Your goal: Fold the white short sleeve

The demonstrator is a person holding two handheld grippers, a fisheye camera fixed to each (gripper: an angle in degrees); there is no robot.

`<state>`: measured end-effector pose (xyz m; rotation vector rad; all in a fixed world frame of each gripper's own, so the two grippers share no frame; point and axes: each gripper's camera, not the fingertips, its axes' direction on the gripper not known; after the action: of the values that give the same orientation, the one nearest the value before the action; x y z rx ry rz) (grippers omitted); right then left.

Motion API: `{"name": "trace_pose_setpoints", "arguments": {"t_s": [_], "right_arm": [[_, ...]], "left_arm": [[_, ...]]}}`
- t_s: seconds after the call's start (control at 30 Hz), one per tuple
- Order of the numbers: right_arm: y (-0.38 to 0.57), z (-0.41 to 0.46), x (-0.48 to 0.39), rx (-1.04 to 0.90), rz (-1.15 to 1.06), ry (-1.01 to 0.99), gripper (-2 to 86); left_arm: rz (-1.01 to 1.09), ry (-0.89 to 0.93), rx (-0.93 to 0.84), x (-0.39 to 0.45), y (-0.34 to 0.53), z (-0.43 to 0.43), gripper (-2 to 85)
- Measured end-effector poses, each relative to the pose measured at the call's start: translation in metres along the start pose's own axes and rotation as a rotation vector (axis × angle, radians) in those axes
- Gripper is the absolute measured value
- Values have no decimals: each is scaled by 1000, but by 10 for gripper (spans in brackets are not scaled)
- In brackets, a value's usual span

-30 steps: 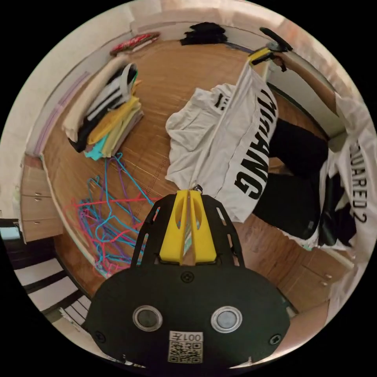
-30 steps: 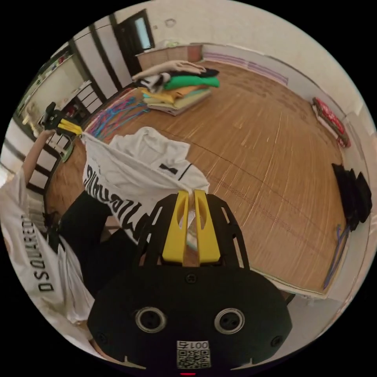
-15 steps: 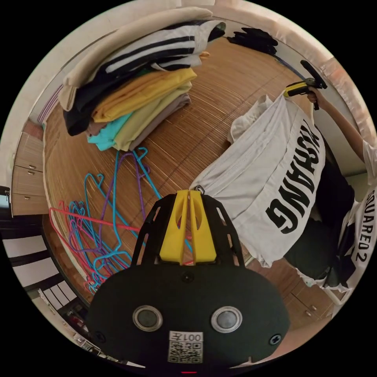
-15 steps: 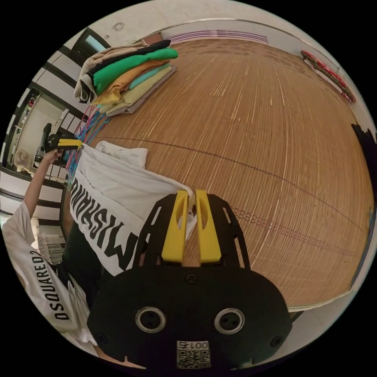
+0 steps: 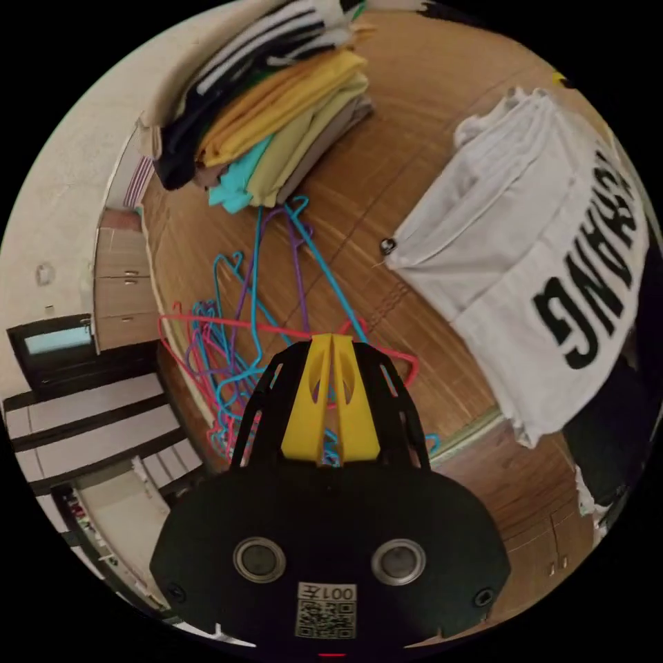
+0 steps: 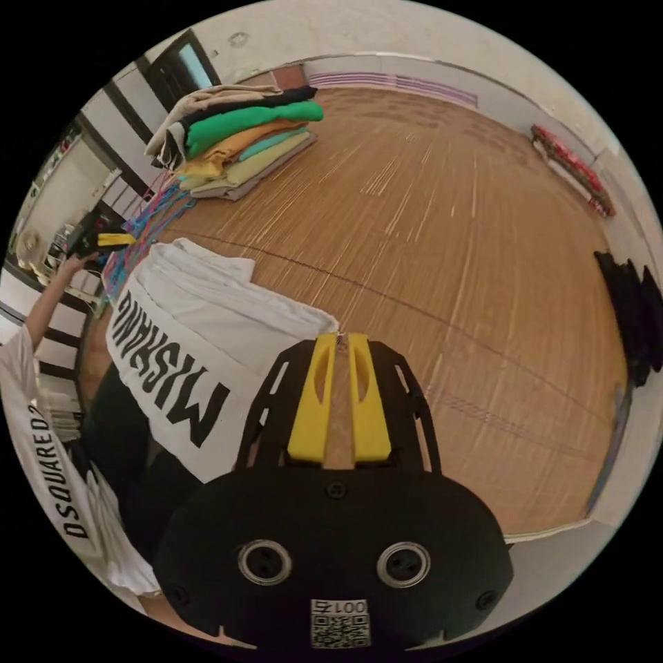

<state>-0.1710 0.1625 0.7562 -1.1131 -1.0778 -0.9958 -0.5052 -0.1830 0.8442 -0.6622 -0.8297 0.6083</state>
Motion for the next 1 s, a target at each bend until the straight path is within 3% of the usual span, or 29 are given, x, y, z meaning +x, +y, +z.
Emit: {"name": "trace_pose_setpoints", "arguments": {"t_s": [0.13, 0.33, 0.43, 0.6, 1.0], "right_arm": [[-24, 0, -39, -7, -184, -132, 36], [-58, 57, -88, -224, -340, 116, 60], [-69, 64, -91, -221, -337, 121, 67], [-79, 66, -98, -204, -344, 177, 38], [-116, 49, -100, -111, -235, 202, 7]], "left_arm": [[143, 15, 140, 17, -28, -20, -1], [380, -50, 86, 45, -79, 5, 69], [421, -34, 77, 40, -89, 12, 57], [427, -9, 51, 24, -97, 17, -2], [309, 57, 84, -34, -107, 18, -10]]}}
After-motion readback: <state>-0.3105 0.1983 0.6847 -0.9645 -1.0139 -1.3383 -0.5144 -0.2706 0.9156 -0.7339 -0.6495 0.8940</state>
